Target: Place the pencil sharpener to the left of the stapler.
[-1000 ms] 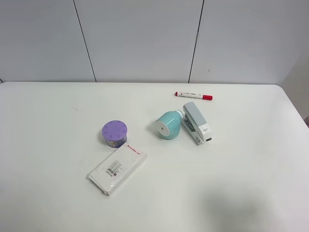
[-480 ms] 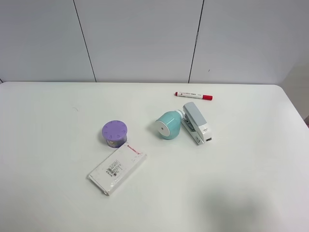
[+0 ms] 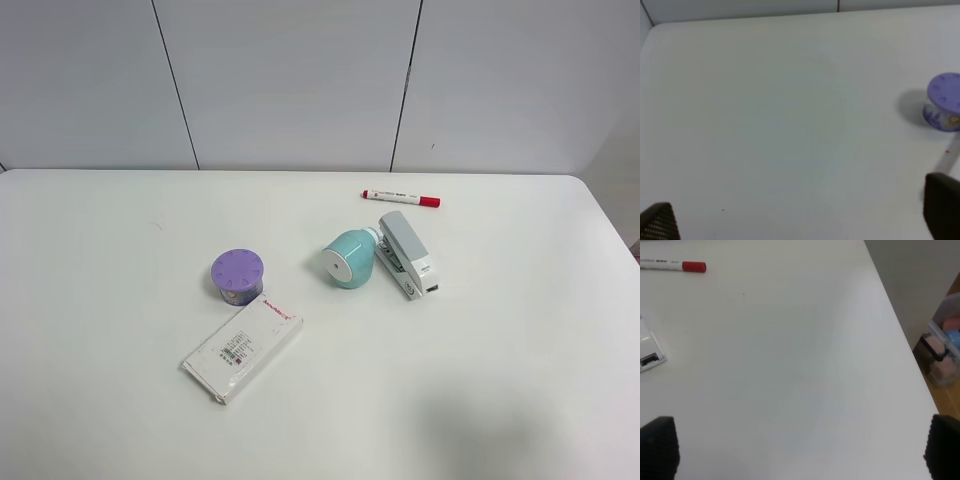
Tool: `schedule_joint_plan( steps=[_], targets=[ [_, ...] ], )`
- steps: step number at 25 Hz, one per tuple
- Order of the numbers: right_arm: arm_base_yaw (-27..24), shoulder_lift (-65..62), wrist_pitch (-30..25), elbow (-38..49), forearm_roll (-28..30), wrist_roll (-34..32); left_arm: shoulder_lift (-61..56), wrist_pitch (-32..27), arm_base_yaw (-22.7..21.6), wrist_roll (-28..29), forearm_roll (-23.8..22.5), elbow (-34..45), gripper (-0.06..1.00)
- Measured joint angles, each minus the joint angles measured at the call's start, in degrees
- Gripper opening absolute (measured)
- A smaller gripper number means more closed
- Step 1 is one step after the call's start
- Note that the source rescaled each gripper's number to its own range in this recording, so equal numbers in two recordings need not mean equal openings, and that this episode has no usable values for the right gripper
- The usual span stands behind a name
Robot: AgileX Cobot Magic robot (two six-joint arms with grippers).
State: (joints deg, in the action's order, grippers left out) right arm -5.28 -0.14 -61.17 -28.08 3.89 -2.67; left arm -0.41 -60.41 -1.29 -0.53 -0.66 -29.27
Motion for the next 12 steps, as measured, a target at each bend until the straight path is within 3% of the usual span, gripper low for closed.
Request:
schedule_joint_plan(
  steps=[4,12],
  targets=[
    [0.0,0.0,0.0,0.0,0.0,0.0,0.0,0.0,2.3,0.5,-0.1,0.0,0.98],
    [0.0,0.0,0.0,0.0,0.0,0.0,0.0,0.0,2.6,0.5,-0.2,0.0,0.98]
  ],
)
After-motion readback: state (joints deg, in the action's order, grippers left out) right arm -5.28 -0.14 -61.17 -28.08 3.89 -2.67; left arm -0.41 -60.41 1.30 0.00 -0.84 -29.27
